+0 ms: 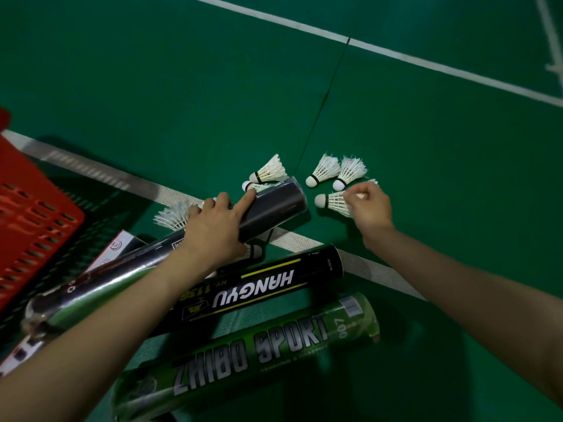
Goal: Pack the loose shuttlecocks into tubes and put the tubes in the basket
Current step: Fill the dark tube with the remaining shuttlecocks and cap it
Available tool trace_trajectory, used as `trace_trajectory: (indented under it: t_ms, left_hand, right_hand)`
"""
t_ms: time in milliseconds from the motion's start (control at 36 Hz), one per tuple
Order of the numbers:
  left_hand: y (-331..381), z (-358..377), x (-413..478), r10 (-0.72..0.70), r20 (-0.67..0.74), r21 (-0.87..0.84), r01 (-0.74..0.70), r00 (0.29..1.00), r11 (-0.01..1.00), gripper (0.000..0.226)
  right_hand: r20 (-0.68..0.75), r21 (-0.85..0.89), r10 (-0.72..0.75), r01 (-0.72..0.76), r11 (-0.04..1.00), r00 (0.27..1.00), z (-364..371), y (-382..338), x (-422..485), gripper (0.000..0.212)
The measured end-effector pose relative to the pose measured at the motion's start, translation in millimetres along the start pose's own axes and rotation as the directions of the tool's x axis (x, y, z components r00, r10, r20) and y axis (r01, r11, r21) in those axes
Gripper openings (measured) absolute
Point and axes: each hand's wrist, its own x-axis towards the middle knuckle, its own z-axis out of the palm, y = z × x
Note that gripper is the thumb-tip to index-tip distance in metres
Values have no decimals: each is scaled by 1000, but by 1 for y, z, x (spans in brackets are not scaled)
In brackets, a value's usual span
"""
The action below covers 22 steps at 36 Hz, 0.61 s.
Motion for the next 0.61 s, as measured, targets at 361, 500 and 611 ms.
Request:
trace_trajectory:
  t_ms: [361,500,611]
  left_hand:
    - [14,-6,-6,111,-87,-6,-112,990,994,102]
    - [21,-9,-5,129,-104,-33,-133,986,991,103]
    - [26,-15,-1,134,-84,-57,-139,987,989,105]
  right_hand:
    - [281,-10,-219,232,973,934,-10,-23,-19,33]
    - [393,77,-194,178,981,899,-2,-31,-37,37]
    - [455,137,-194,147,980,869,5,-32,-41,57]
